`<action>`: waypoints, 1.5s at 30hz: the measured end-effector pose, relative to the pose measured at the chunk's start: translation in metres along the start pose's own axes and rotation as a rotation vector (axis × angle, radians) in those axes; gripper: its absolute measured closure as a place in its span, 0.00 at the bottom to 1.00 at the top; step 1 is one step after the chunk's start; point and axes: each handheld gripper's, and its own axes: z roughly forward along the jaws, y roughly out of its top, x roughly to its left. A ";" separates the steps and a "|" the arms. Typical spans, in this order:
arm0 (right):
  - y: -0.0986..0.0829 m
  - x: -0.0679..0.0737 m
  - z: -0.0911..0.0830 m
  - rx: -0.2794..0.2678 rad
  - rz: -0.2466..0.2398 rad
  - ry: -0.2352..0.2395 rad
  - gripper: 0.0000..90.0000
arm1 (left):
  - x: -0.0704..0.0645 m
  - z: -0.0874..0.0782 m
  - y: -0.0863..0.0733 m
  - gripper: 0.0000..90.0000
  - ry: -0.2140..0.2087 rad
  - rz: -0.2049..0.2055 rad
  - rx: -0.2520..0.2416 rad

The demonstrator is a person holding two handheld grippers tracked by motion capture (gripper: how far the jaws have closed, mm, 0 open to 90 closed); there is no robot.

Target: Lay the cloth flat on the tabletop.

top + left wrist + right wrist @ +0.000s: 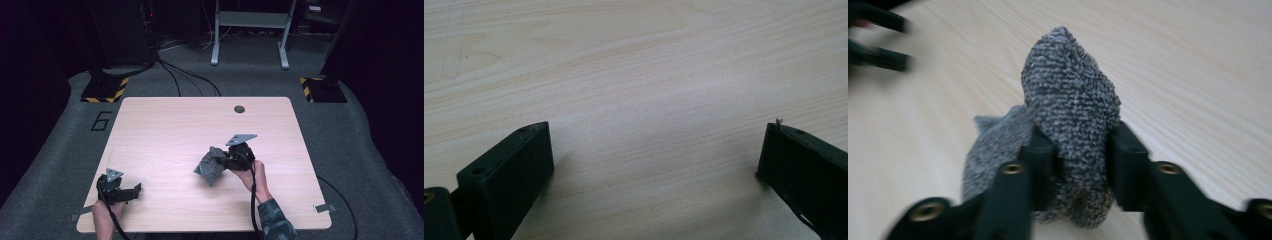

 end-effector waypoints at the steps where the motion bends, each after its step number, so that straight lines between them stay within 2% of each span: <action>1: -0.003 -0.004 0.010 0.020 0.015 -0.017 0.62 | 0.000 0.000 0.000 0.01 0.001 -0.002 -0.003; 2: -0.007 -0.009 0.019 0.044 0.019 -0.014 0.52 | 0.000 0.000 0.000 0.01 0.000 0.000 0.000; 3: -0.011 -0.011 0.023 0.064 0.045 -0.030 0.45 | 0.000 0.000 0.000 0.01 0.000 0.000 -0.001; 4: -0.014 -0.014 0.023 0.055 0.053 -0.037 0.39 | 0.000 0.000 0.000 0.01 0.000 0.000 0.000; 5: -0.014 -0.014 0.023 0.055 0.053 -0.037 0.39 | 0.000 0.000 0.000 0.01 0.000 0.000 0.000; 6: -0.017 -0.014 0.019 0.042 0.067 -0.037 0.35 | 0.000 0.000 0.000 0.01 0.000 0.000 0.000; 7: -0.018 -0.012 0.002 0.002 0.071 -0.070 0.27 | 0.000 0.000 0.000 0.01 0.003 -0.001 -0.007; 8: -0.018 -0.012 0.002 0.002 0.071 -0.070 0.27 | 0.000 0.001 0.000 0.01 0.003 -0.002 -0.010; 10: -0.017 -0.007 -0.012 -0.017 0.064 -0.100 0.25 | 0.000 0.001 0.000 0.01 0.003 -0.002 -0.009; 15: -0.018 0.014 -0.031 -0.033 0.019 -0.120 0.27 | -0.001 0.000 0.000 0.01 0.006 -0.005 -0.002; 17: -0.018 0.023 -0.033 -0.032 0.002 -0.112 0.28 | -0.002 0.001 0.001 0.01 0.015 -0.013 -0.006; 19: -0.018 0.034 -0.031 -0.025 -0.007 -0.104 0.30 | -0.002 0.001 0.005 0.01 0.022 -0.019 0.038; 21: -0.019 0.046 -0.023 -0.005 -0.043 -0.105 0.35 | -0.004 -0.001 0.010 0.02 0.016 -0.022 0.041; 22: -0.019 0.046 -0.023 -0.005 -0.043 -0.105 0.35 | -0.007 -0.001 0.013 0.02 -0.003 -0.037 0.015; 25: -0.016 0.054 -0.012 0.019 -0.048 -0.116 0.40 | -0.020 -0.005 0.023 0.04 -0.096 -0.032 -0.043; 27: -0.011 0.060 -0.003 0.037 -0.066 -0.142 0.44 | -0.033 -0.004 0.031 0.07 -0.165 -0.010 -0.060; 28: -0.009 0.063 0.001 0.045 -0.076 -0.144 0.48 | -0.047 -0.002 0.038 0.07 -0.226 0.020 -0.073; 30: -0.002 0.066 0.015 0.082 -0.100 -0.162 0.54 | -0.063 0.003 0.046 0.11 -0.306 0.048 -0.074; 31: -0.001 0.067 0.021 0.104 -0.090 -0.171 0.54 | -0.069 0.006 0.049 0.11 -0.332 0.061 -0.072; 34: 0.001 0.066 0.031 0.139 -0.078 -0.171 0.58 | -0.090 0.014 0.056 0.16 -0.389 0.110 -0.064; 37: 0.001 0.065 0.035 0.144 -0.079 -0.180 0.61 | -0.109 0.023 0.062 0.18 -0.434 0.150 -0.059; 39: 0.001 0.064 0.038 0.148 -0.065 -0.190 0.62 | -0.117 0.027 0.065 0.21 -0.450 0.163 -0.058; 40: 0.002 0.063 0.039 0.150 -0.088 -0.193 0.63 | -0.122 0.031 0.068 0.22 -0.465 0.178 -0.067; 42: 0.001 0.064 0.042 0.150 -0.080 -0.206 0.65 | -0.130 0.036 0.073 0.26 -0.496 0.178 -0.062; 44: 0.000 0.061 0.042 0.156 -0.093 -0.209 0.66 | -0.137 0.039 0.076 0.30 -0.509 0.202 -0.058; 45: 0.000 0.061 0.043 0.156 -0.068 -0.203 0.66 | -0.139 0.041 0.077 0.30 -0.515 0.219 -0.053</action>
